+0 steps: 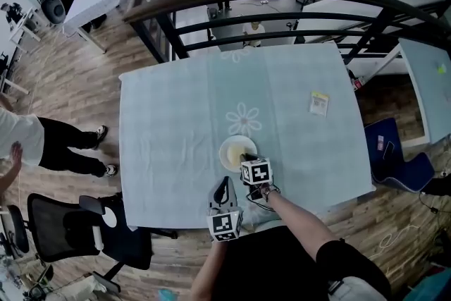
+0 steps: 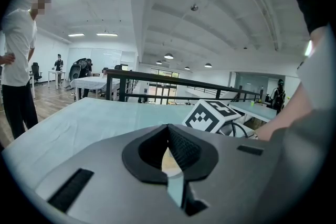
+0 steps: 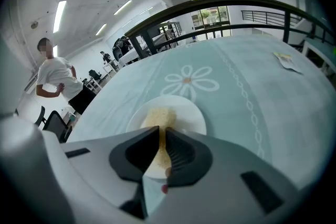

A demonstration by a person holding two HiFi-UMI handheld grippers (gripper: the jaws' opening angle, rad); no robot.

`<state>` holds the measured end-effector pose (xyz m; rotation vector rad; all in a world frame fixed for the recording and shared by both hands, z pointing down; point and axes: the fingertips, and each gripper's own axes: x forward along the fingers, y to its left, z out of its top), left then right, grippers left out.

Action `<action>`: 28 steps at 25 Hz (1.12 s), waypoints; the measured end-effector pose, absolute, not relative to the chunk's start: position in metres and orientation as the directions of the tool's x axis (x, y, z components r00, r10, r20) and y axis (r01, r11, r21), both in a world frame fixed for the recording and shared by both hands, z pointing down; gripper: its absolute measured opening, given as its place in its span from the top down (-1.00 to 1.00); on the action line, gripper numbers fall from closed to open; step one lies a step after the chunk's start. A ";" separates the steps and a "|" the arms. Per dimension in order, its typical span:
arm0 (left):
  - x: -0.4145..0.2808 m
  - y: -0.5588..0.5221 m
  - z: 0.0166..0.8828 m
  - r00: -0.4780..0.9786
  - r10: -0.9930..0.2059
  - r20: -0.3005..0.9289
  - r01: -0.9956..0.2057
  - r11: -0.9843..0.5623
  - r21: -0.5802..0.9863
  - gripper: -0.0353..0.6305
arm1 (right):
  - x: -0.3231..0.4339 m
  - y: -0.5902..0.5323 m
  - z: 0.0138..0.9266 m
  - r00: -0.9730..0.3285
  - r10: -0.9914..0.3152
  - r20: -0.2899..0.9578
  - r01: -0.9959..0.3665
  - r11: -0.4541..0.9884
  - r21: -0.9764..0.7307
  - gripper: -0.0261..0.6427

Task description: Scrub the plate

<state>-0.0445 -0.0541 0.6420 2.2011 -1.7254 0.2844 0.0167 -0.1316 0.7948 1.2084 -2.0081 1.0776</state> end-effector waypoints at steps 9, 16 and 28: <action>-0.028 -0.056 0.647 0.294 -0.887 0.357 -0.955 -0.259 0.144 0.86 | 0.054 -0.134 0.794 -0.397 -0.487 0.778 -0.918 0.222 -0.329 0.78; -0.019 -0.058 0.646 0.321 -0.880 0.350 -0.947 -0.287 0.147 0.86 | 0.079 -0.139 0.788 -0.340 -0.521 0.783 -0.940 0.185 -0.286 0.78; -0.035 -0.051 0.641 0.276 -0.901 0.335 -0.960 -0.241 0.140 0.86 | 0.027 -0.125 0.764 -0.470 -0.495 0.731 -0.882 0.280 -0.378 0.78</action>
